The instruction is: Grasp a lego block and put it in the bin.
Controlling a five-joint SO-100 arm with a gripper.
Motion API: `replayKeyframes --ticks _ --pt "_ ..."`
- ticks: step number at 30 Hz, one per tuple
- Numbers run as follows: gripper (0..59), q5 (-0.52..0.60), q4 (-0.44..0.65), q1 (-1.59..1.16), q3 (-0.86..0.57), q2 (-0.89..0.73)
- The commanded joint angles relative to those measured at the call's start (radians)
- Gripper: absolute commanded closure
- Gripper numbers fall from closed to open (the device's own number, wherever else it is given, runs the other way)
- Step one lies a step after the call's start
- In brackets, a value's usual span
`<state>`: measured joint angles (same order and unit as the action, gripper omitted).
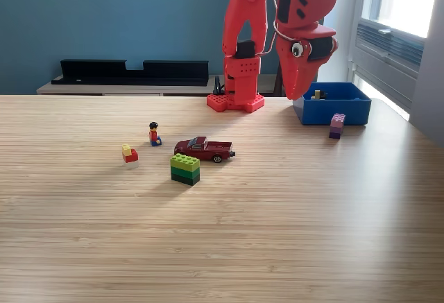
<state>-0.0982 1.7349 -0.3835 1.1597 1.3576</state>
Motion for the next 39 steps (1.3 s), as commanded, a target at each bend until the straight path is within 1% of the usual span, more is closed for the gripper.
replayKeyframes --ticks 1,9,16,18,26,33,37,39 --pt "58.5 0.005 0.035 0.029 -0.055 0.038" --pt "58.5 0.02 0.02 0.078 -0.069 0.037" --pt "58.5 0.064 -0.009 0.137 -0.071 0.031" --pt "58.5 0.081 -0.011 0.17 -0.091 0.029" --pt "58.5 0.155 -0.011 0.373 -0.169 0.028" --pt "58.5 0.235 -0.021 0.591 -0.187 0.026" --pt "58.5 0.299 -0.074 0.721 -0.16 0.023" --pt "58.5 0.339 -0.118 0.775 -0.124 0.023"
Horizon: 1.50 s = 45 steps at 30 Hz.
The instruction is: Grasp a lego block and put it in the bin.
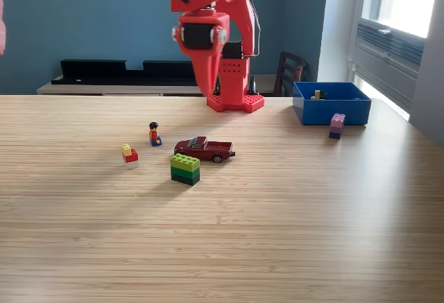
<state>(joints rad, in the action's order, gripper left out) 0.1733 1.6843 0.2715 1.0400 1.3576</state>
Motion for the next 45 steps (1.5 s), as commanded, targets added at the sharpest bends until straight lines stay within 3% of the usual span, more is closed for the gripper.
replayKeyframes --ticks 1,6,16,20,22,25,39,45 --pt "58.5 0.084 -0.097 0.144 0.02 0.023" --pt "58.5 0.129 -0.249 0.236 0.121 0.021" --pt "57.9 0.043 -0.433 0.275 0.239 0.018" --pt "44.9 0.018 -0.489 0.29 0.287 0.018" --pt "40.1 0.014 -0.505 0.29 0.305 0.018" --pt "37.5 0.009 -0.535 0.29 0.339 0.018" --pt "36.0 0.025 -0.595 0.27 0.342 0.005" --pt "36.2 0.02 -0.535 0.253 0.218 -0.149"
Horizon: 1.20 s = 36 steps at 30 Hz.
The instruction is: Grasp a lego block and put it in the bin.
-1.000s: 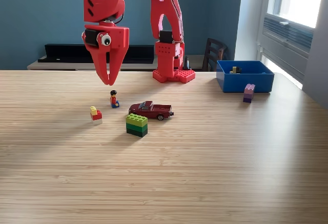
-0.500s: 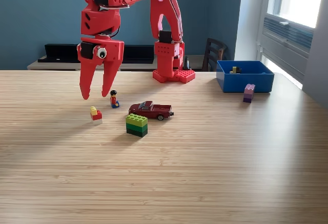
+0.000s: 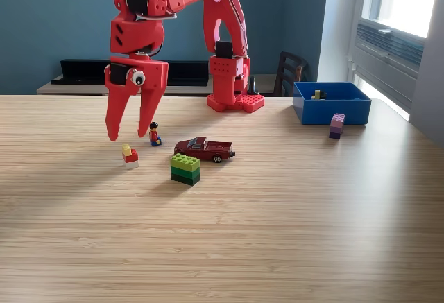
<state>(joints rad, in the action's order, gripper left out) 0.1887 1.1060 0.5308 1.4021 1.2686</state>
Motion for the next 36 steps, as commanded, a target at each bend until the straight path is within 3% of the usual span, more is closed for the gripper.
replayKeyframes --ticks 1,14,22,36 --pt "36.3 0.003 0.058 -0.005 -0.17 -0.087" --pt "39.2 0.009 0.144 0.051 -0.334 -0.215" --pt "47.8 0.021 0.126 0.06 -0.328 -0.215" --pt "44.6 0.017 0.11 0.057 -0.319 -0.216"
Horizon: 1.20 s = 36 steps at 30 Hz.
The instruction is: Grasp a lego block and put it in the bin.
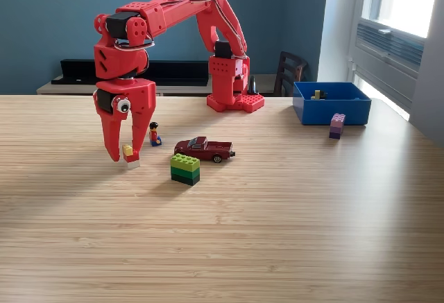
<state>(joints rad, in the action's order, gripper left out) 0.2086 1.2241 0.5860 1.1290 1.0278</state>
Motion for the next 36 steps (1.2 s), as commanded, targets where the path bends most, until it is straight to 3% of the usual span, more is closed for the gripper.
replayKeyframes --ticks 1,20,36 --pt "44.6 -0.005 -0.009 0.0 -0.046 0.025" --pt "44.0 -0.083 -0.04 -0.046 -0.046 0.025" --pt "46.7 -0.063 -0.031 -0.035 -0.034 0.025"
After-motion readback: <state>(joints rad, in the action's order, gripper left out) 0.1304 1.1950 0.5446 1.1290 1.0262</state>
